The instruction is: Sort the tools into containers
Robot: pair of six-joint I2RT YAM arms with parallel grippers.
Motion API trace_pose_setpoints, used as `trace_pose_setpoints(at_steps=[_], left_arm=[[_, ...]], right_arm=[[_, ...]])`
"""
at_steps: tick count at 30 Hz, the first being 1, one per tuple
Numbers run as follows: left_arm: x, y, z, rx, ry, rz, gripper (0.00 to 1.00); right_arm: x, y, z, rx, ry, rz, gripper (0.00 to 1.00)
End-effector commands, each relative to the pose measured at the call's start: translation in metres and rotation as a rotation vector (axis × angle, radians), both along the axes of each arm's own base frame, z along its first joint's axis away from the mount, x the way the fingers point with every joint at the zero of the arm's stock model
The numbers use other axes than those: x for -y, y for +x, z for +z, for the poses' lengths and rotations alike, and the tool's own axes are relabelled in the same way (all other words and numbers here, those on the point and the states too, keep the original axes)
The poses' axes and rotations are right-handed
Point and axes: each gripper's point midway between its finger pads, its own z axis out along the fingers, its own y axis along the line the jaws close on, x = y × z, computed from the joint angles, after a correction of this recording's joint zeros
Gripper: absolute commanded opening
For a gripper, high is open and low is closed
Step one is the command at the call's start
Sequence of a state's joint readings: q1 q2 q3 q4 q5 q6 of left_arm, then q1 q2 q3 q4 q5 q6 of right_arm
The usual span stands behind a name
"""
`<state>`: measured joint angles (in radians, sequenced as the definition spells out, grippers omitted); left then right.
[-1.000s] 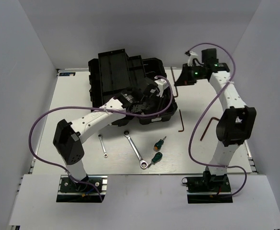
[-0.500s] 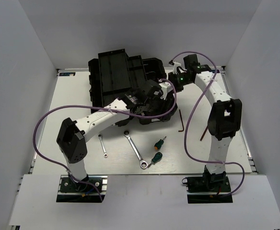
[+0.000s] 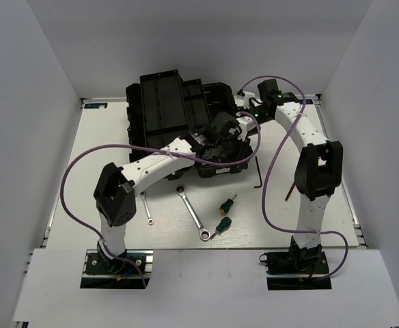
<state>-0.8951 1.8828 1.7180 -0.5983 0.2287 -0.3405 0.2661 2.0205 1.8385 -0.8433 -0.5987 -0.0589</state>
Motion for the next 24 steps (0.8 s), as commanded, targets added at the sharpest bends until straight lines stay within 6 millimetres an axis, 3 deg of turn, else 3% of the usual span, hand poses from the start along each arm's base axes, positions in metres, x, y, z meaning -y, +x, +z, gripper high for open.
trace_pose_setpoints(at_steps=[1,2,3,4,6,8,9,10,11,12,13,14,16,20,24], left_arm=[[0.017,-0.006,0.027,0.038,-0.059,-0.051,0.36],[0.022,-0.010,0.024,0.032,-0.060,-0.067,0.32],[0.024,-0.009,0.029,0.038,-0.069,-0.067,0.26],[0.026,-0.007,0.014,0.020,-0.046,-0.067,0.24],[0.037,-0.005,0.017,0.032,-0.062,-0.076,0.24],[0.048,-0.001,0.003,0.022,-0.040,-0.078,0.24],[0.055,-0.005,-0.003,0.013,-0.028,-0.090,0.27],[0.060,0.004,0.004,0.037,-0.032,-0.071,0.36],[0.065,0.000,-0.024,-0.008,0.028,-0.082,0.36],[0.067,0.004,-0.032,-0.015,0.049,-0.074,0.40],[0.077,0.006,-0.022,0.004,0.034,-0.076,0.42],[0.079,0.004,-0.049,-0.030,0.098,-0.076,0.45],[0.084,0.010,-0.051,-0.006,0.122,-0.051,0.48],[0.074,0.016,-0.082,-0.008,0.232,0.011,0.52],[0.066,0.018,-0.098,0.006,0.301,0.054,0.53]], right_arm=[[0.027,0.014,0.043,0.084,-0.008,-0.110,0.40],[0.035,0.015,0.047,0.091,-0.016,-0.135,0.35],[0.058,0.023,0.053,0.115,-0.057,-0.226,0.23],[0.070,0.022,0.057,0.119,-0.079,-0.277,0.17],[0.122,0.029,0.058,0.160,-0.223,-0.442,0.00],[0.172,0.025,0.048,0.119,-0.295,-0.567,0.00],[0.194,0.019,0.042,0.076,-0.314,-0.616,0.00],[0.202,0.006,0.029,0.017,-0.325,-0.619,0.00],[0.227,0.000,0.024,-0.021,-0.328,-0.675,0.00],[0.228,-0.011,0.016,-0.069,-0.312,-0.662,0.09],[0.236,-0.020,0.011,-0.087,-0.316,-0.671,0.15],[0.242,-0.024,0.009,-0.096,-0.322,-0.668,0.19],[0.242,-0.038,-0.001,-0.142,-0.313,-0.663,0.30],[0.241,-0.068,-0.024,-0.228,-0.311,-0.618,0.35],[0.238,-0.081,-0.038,-0.269,-0.295,-0.614,0.38]])
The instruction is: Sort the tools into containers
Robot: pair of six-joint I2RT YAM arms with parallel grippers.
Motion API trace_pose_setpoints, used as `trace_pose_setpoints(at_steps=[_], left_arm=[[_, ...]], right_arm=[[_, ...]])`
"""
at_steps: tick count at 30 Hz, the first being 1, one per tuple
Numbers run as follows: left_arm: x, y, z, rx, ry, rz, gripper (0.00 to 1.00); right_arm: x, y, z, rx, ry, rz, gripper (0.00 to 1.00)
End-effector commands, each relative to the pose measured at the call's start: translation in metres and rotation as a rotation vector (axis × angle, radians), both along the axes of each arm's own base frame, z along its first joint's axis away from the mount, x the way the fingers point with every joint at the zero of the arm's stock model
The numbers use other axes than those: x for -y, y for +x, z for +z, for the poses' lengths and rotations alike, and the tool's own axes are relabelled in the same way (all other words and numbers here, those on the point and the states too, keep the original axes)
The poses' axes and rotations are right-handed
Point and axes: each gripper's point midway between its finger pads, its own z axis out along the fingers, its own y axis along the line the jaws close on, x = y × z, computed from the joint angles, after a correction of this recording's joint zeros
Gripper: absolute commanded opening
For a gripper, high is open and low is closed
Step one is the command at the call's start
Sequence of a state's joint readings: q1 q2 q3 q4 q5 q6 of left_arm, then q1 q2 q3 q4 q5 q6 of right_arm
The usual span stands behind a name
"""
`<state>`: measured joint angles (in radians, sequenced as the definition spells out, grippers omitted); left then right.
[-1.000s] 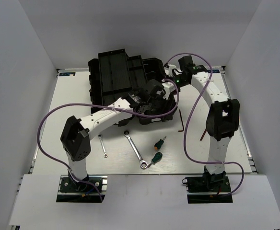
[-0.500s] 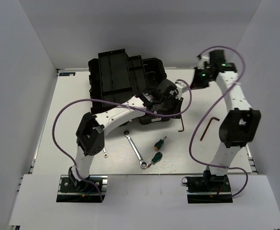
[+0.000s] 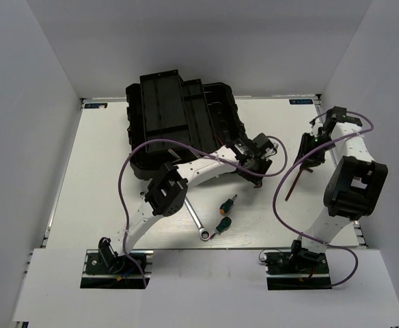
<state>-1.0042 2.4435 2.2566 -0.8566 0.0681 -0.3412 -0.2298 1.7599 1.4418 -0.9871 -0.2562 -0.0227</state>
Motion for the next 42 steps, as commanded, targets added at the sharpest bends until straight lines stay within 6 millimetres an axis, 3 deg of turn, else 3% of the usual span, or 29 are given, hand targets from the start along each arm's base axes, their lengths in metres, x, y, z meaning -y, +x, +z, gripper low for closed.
trace_pose_setpoints(at_steps=[1,6,13,20,29,31,37,38,41,42], left_arm=[[-0.005,0.010,0.024,0.081,0.020,0.051,0.53],[-0.003,0.015,0.014,0.088,0.030,0.081,0.53],[0.020,0.011,0.012,0.064,-0.044,0.062,0.53],[0.034,0.021,0.020,0.093,-0.101,0.084,0.53],[0.041,0.029,0.027,0.128,-0.134,0.096,0.53],[0.040,0.026,0.017,0.110,-0.121,0.088,0.53],[0.047,0.018,0.074,0.168,-0.262,0.001,0.63],[0.047,0.012,0.103,0.210,-0.298,-0.028,0.65],[0.035,0.013,0.133,0.278,-0.311,-0.033,0.67],[0.028,0.013,0.157,0.308,-0.333,-0.018,0.67]], right_arm=[[-0.006,-0.009,0.008,0.027,0.030,0.016,0.38],[-0.012,-0.015,0.002,0.007,0.067,0.006,0.38],[-0.016,-0.021,-0.008,0.000,0.081,0.017,0.38],[0.001,-0.030,-0.032,-0.075,-0.033,-0.047,0.27],[0.009,-0.034,-0.058,-0.133,-0.102,-0.078,0.28],[0.010,-0.036,-0.065,-0.157,-0.108,-0.083,0.30],[0.011,-0.029,-0.076,-0.152,-0.142,-0.073,0.32],[0.010,-0.030,-0.080,-0.166,-0.146,-0.068,0.32],[0.010,-0.026,-0.086,-0.166,-0.158,-0.067,0.32],[0.009,-0.026,-0.088,-0.173,-0.167,-0.067,0.32]])
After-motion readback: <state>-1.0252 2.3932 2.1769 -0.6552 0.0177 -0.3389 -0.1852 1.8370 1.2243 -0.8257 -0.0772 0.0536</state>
